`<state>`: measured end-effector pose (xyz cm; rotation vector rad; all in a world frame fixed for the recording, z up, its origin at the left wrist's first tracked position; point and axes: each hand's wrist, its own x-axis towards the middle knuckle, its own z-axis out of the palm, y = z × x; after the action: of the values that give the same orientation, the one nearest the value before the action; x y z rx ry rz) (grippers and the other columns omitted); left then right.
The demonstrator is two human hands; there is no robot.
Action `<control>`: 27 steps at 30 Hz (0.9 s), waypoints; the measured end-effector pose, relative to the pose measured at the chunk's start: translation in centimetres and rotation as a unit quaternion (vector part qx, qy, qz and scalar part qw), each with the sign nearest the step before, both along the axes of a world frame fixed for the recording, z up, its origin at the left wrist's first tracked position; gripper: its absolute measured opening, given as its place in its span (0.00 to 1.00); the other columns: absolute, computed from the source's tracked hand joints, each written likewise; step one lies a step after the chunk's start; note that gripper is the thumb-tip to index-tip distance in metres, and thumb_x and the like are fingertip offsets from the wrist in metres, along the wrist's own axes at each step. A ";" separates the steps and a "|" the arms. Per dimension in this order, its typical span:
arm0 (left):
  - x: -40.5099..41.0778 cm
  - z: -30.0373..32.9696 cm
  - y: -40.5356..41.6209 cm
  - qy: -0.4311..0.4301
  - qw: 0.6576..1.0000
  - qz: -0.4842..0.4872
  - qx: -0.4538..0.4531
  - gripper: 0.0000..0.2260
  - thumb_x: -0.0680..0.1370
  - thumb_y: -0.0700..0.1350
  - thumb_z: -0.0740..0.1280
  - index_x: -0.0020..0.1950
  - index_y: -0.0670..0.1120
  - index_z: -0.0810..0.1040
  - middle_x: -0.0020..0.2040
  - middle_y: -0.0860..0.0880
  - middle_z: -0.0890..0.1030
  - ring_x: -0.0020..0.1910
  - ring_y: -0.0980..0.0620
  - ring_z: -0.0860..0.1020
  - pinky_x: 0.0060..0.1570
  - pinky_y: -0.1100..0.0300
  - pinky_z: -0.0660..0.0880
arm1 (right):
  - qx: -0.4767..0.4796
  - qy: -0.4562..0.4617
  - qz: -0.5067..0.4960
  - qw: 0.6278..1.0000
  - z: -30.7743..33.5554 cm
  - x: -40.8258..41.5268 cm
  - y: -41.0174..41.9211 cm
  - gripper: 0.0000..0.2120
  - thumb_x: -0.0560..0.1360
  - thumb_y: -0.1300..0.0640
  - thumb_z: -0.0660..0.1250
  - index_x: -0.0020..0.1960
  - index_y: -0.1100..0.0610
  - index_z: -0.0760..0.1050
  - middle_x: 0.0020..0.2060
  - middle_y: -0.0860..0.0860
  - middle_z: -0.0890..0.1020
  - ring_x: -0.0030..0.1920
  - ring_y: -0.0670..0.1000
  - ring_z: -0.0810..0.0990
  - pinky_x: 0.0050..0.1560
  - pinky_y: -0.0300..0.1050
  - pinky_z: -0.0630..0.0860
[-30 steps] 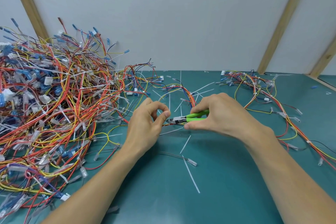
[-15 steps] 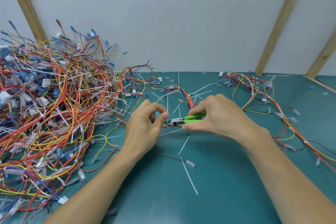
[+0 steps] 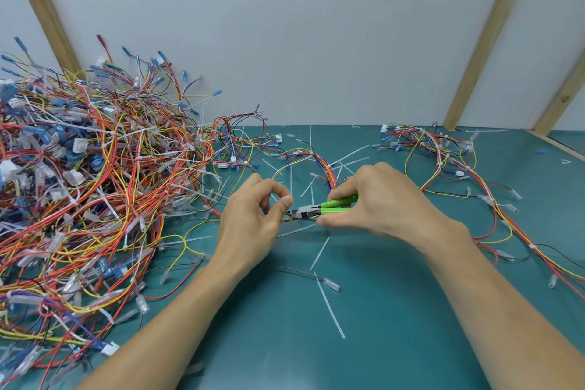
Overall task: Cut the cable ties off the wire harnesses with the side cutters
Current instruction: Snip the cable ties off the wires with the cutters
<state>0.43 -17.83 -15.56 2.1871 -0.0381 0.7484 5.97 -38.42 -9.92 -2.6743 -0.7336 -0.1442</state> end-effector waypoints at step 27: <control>0.6 0.1 1.0 -0.009 0.987 0.036 -0.155 0.06 0.81 0.41 0.66 0.45 0.48 0.75 0.35 0.50 0.82 0.32 0.50 0.79 0.35 0.58 0.76 | 0.127 -0.075 -0.084 0.985 -1.5 1.1 0.5 0.20 0.71 0.29 0.69 0.41 0.45 0.80 0.34 0.42 0.80 0.42 0.51 0.76 0.38 0.46 0.67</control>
<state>1.07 -16.81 -15.43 1.8933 0.1408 0.7592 7.09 -37.96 -11.47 -2.4942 -0.4932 -0.4565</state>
